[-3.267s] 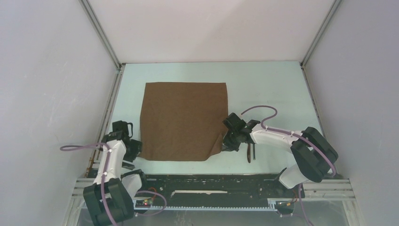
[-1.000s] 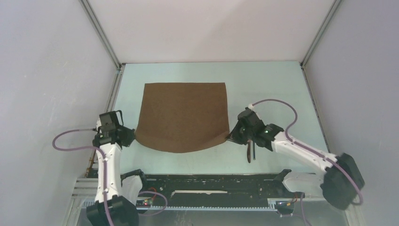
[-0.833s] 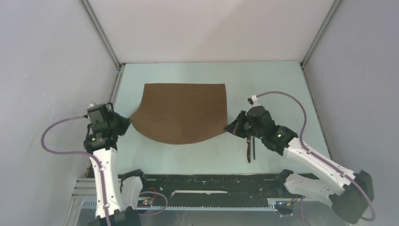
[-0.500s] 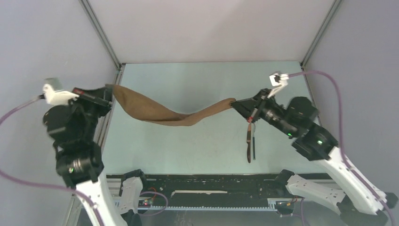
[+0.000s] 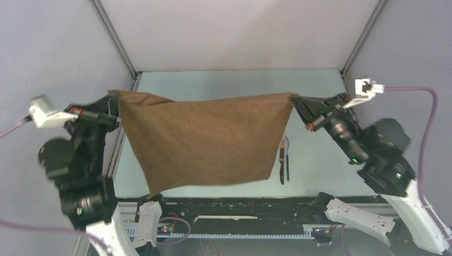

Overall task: Fold the napkin into a case and place the utensils inside
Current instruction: Fold and flatten the napkin at the center of the board.

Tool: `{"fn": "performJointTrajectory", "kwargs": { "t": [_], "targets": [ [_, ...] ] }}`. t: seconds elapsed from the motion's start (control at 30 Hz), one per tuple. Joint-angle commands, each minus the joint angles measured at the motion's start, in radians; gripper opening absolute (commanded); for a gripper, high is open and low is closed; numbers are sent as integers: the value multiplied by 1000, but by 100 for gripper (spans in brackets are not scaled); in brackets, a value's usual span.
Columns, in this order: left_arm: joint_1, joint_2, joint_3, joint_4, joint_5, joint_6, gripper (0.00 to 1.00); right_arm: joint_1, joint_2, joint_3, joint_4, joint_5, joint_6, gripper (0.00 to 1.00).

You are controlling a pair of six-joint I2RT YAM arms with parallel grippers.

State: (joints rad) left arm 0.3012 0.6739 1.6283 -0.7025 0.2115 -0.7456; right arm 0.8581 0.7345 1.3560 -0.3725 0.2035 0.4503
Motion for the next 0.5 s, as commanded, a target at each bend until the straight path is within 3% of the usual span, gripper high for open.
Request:
{"fn": "performJointTrajectory", "kwargs": {
  "t": [0.0, 0.13, 0.23, 0.47],
  "targets": [
    [-5, 129, -211, 139, -40, -44, 0, -151, 160, -30, 10, 73, 5, 0],
    [-6, 263, -377, 294, -54, -66, 0, -352, 330, -102, 131, -73, 58, 0],
    [-14, 451, -411, 381, -41, -70, 0, -456, 521, -104, 209, -175, 88, 0],
    [-41, 1011, -232, 439, 105, -60, 0, -593, 899, -32, 360, -330, 93, 0]
  ]
}}
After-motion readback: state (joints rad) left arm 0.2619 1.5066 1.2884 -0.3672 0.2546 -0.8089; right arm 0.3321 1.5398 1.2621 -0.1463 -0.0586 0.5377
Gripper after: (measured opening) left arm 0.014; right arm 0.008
